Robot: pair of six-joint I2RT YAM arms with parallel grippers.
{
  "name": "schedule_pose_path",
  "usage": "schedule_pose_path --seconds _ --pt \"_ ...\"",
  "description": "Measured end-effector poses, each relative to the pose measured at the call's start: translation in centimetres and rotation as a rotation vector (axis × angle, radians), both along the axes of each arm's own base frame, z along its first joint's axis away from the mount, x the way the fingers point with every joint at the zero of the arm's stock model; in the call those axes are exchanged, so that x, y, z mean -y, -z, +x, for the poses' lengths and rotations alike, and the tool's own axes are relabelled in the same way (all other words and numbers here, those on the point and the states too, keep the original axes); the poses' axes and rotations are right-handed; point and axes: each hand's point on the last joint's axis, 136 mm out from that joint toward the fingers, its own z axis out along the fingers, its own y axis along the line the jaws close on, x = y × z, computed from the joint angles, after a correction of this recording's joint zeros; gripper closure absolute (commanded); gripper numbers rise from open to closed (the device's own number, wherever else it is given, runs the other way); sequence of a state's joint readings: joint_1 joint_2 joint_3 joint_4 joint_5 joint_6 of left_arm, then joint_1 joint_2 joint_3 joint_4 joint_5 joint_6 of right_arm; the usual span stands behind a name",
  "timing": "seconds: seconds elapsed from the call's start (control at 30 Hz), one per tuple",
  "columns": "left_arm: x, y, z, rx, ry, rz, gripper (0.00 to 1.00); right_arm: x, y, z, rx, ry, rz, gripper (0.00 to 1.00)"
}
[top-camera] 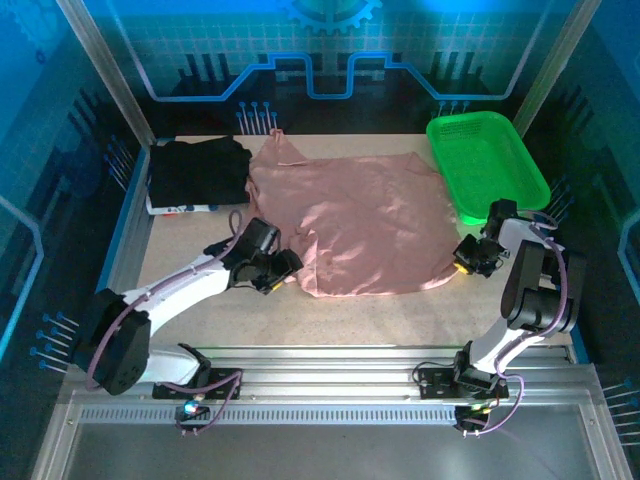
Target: Fold and stack the t-shirts
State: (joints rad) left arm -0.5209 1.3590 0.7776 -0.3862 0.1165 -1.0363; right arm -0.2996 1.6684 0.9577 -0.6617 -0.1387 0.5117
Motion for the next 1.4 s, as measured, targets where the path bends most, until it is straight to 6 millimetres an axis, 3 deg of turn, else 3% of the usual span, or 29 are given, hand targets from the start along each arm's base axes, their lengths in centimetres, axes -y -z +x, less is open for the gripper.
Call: schedule_pose_path --seconds 0.2,0.37,0.47,0.53,0.6,0.7,0.9,1.0,1.17,1.3,1.4 --pt "1.2 2.6 0.9 -0.024 -0.001 0.019 0.46 -0.2 0.0 0.0 -0.002 -0.006 0.0 1.0" --pt "3.7 4.0 2.4 -0.039 0.033 0.044 0.76 -0.3 0.0 0.0 -0.002 -0.009 0.0 1.0" --pt "5.4 3.2 3.1 -0.008 0.062 0.046 0.82 -0.4 0.0 0.0 -0.003 -0.013 0.0 1.0" --pt "7.1 1.5 3.6 0.031 0.097 0.028 0.83 -0.4 0.1 0.0 -0.004 -0.013 0.0 1.0" --pt "9.0 -0.5 4.1 0.074 0.128 -0.002 0.82 -0.4 0.1 0.0 -0.004 -0.013 0.0 1.0" --pt "11.5 -2.2 4.3 0.113 0.167 -0.042 0.73 -0.4 0.1 0.0 -0.004 -0.013 0.001 1.0" --pt "13.8 -0.3 2.9 0.071 0.221 -0.053 0.48 -0.5 0.1 0.0 -0.004 -0.016 0.001 1.0" --pt "14.5 -0.6 2.7 0.082 0.239 -0.071 0.41 -0.7 0.1 0.0 -0.004 -0.022 0.001 1.0" --pt "13.5 -4.2 2.8 0.166 0.224 -0.11 0.3 -0.8 0.1 0.0 -0.004 -0.027 0.001 1.0" --pt "9.8 -8.1 3.6 0.25 0.141 -0.14 0.3 -0.9 0.1 0.1 -0.004 -0.03 0.001 1.0" --pt "5.9 -8.0 4.7 0.258 0.049 -0.117 0.36 -1.0 0.0 0.1 -0.004 -0.033 0.002 1.0"
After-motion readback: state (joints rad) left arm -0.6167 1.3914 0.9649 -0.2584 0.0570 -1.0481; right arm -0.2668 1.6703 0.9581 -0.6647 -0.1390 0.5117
